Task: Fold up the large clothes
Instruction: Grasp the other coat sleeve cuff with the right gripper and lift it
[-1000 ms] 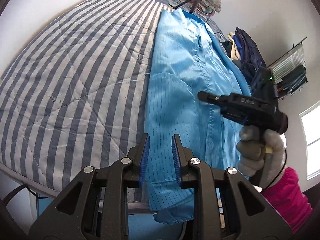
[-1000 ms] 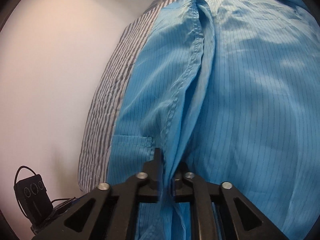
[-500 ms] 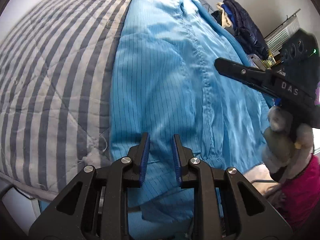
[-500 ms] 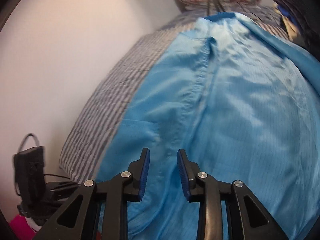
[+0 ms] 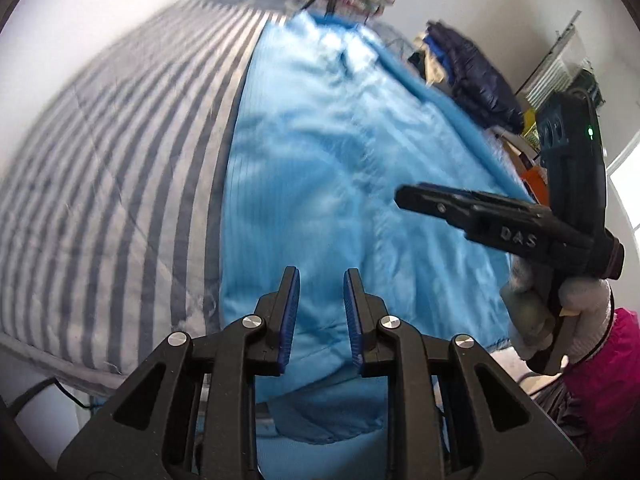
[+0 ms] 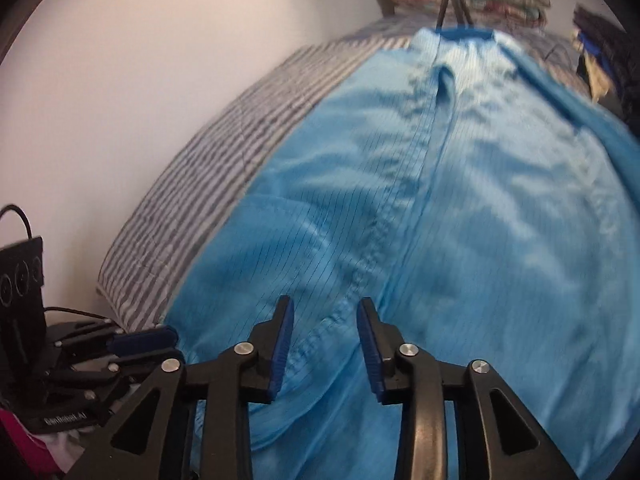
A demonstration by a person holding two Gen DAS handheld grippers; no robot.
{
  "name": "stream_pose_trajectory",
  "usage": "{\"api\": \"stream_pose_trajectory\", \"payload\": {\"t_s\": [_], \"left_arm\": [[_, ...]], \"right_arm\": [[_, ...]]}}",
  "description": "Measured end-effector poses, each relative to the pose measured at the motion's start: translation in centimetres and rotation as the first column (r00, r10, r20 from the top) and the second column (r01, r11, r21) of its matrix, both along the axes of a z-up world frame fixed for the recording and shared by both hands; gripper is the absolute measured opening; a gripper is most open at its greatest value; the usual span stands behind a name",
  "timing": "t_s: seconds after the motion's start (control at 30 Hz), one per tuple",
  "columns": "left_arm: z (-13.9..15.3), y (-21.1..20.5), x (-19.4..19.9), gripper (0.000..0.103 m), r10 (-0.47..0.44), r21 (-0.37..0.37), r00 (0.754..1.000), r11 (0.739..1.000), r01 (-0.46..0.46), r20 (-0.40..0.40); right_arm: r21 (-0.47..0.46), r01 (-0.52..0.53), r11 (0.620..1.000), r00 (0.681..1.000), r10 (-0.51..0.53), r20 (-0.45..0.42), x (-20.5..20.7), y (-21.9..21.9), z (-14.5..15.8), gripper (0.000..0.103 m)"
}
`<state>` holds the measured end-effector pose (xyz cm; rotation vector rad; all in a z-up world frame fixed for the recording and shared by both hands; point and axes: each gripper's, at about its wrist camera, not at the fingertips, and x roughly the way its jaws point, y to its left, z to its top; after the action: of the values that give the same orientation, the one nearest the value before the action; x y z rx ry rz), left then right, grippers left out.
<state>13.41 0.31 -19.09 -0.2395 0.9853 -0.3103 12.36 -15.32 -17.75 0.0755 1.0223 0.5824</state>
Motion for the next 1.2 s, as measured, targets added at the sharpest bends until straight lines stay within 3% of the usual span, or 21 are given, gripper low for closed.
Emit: {"api": "stream_pose_trajectory", "payload": {"t_s": [0.1, 0.17, 0.2, 0.23, 0.5, 0.73, 1.0, 1.1, 1.2], "left_arm": [[2.2, -0.5, -0.6, 0.021, 0.005, 0.009, 0.998, 1.0, -0.006, 0.06], [3.4, -1.0, -0.6, 0.028, -0.002, -0.005, 0.997, 1.0, 0.002, 0.076], [4.0, -1.2, -0.7, 0.039, -0.002, -0.009, 0.996, 1.0, 0.003, 0.086], [4.9, -1.5, -0.8, 0.043, -0.003, -0.02, 0.995, 1.0, 0.005, 0.105], [9.3, -7.4, 0.9, 0.044, -0.119, -0.04, 0.981, 0.991, 0.127, 0.154], [10.2, -12.6, 2.9, 0.044, -0.205, -0.069, 0.968, 0.974, 0.217, 0.146], [8.6, -15.4, 4.5, 0.044, -0.237, -0.082, 0.966, 0.966, 0.245, 0.099], [7.7, -15.7, 5.2, 0.044, -0.23, -0.089, 0.97, 0.968, 0.236, 0.074], [7.1, -16.1, 5.6, 0.044, -0.229, -0.093, 0.972, 0.968, 0.233, 0.056]], "right_arm": [[0.017, 0.021, 1.0, 0.999, -0.022, 0.047, -1.1, -2.2, 1.9, 0.053], [0.006, 0.044, 0.999, 0.996, -0.044, 0.083, -2.0, -3.8, 3.3, 0.057], [-0.001, 0.059, 0.998, 0.993, -0.059, 0.102, -2.4, -4.8, 3.9, 0.059], [-0.005, 0.075, 0.997, 0.99, -0.074, 0.117, -2.8, -5.9, 4.4, 0.06], [-0.029, 0.248, 0.968, 0.958, -0.24, 0.159, -4.4, -15.4, 6.9, 0.063], [-0.041, 0.407, 0.913, 0.909, -0.401, 0.113, -5.7, -24.6, 6.7, 0.063], [0.027, 0.595, 0.804, 0.804, -0.595, 0.005, -7.3, -35.0, 5.1, 0.063], [0.09, 0.682, 0.726, 0.731, -0.678, -0.074, -8.0, -39.3, 4.2, 0.063], [0.158, 0.766, 0.624, 0.643, -0.748, -0.166, -9.2, -43.5, 3.1, 0.064]]}}
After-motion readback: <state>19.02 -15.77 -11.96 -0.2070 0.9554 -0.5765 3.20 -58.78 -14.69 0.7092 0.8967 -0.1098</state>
